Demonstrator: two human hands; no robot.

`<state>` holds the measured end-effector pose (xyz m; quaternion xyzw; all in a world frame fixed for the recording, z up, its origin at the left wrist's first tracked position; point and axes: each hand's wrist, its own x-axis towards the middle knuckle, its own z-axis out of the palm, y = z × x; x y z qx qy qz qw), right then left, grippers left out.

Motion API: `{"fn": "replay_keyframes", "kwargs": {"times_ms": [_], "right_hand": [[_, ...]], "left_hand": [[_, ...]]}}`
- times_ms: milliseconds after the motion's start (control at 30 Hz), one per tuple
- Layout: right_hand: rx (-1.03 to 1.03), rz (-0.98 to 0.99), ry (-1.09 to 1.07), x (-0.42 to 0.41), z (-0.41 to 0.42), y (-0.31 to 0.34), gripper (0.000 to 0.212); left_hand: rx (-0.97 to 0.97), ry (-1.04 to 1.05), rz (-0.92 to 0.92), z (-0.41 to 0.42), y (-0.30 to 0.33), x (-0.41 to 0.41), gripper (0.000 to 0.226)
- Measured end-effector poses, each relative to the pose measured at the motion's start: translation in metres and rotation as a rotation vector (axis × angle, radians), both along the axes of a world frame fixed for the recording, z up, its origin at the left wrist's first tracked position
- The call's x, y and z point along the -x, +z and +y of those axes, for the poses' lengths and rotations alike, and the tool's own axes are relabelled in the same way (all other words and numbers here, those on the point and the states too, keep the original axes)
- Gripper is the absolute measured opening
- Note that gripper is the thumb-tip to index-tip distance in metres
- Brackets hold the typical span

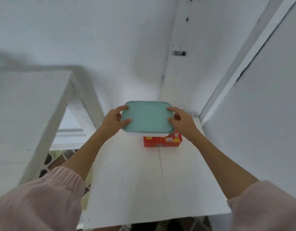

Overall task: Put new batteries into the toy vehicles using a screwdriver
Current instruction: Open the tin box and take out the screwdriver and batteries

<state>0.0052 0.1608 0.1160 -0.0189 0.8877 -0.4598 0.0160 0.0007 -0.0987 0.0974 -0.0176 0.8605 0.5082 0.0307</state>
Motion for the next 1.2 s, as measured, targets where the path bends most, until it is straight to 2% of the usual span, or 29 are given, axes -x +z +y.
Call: {"fn": "replay_keyframes", "kwargs": {"times_ms": [233,433,667,967,1200], "right_hand": [[0.019,0.158,0.052,-0.004,-0.019,0.083,0.035],[0.041,0.213,0.149,-0.024,-0.051,0.109,0.034],[0.032,0.193,0.229,-0.054,-0.117,0.106,0.034],[0.063,0.135,0.3,-0.082,-0.261,0.083,0.032],[-0.045,0.112,0.297,-0.099,-0.348,0.068,0.034]], "left_hand": [[-0.046,0.011,0.142,-0.028,0.088,-0.017,0.047],[-0.066,0.066,0.196,-0.062,0.122,-0.053,0.044],[0.009,0.107,0.191,-0.13,0.126,-0.102,0.044],[0.133,0.146,0.118,-0.279,0.113,-0.145,0.046],[0.205,0.118,0.091,-0.364,0.096,-0.16,0.047]]}}
